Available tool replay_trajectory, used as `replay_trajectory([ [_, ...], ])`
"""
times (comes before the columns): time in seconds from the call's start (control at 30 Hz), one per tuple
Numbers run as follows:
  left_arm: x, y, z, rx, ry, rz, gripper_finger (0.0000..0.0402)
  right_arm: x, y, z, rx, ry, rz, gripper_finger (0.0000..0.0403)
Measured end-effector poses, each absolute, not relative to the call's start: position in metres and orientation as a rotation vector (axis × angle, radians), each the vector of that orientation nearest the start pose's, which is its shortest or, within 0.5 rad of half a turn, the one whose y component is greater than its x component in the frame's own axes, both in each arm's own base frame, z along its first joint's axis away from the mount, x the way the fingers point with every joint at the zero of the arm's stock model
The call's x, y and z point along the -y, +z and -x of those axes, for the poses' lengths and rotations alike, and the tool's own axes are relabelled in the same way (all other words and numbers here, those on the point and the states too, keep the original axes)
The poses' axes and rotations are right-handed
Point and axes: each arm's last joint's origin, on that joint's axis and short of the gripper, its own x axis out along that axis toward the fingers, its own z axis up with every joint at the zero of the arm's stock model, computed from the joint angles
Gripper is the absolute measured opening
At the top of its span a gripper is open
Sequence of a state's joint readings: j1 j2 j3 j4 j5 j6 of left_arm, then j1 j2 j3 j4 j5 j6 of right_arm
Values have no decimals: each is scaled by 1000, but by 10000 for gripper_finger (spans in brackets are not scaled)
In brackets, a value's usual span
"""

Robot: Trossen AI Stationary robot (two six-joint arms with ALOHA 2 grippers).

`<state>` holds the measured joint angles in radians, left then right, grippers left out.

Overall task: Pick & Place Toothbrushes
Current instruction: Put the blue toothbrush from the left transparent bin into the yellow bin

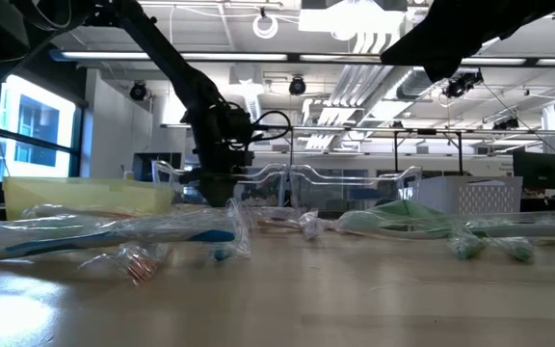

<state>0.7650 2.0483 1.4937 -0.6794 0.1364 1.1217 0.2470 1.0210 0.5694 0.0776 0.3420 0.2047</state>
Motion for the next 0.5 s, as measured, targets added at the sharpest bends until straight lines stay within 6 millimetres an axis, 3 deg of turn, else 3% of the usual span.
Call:
replay_trajectory([
  [0.27, -284, 169, -301, -1230, -136, -430, 12, -44, 241, -213, -346, -130, -94, 3],
  [0.5, -284, 176, -301, -1245, -128, -395, 9, -44, 241, -213, -348, -127, -78, 3],
])
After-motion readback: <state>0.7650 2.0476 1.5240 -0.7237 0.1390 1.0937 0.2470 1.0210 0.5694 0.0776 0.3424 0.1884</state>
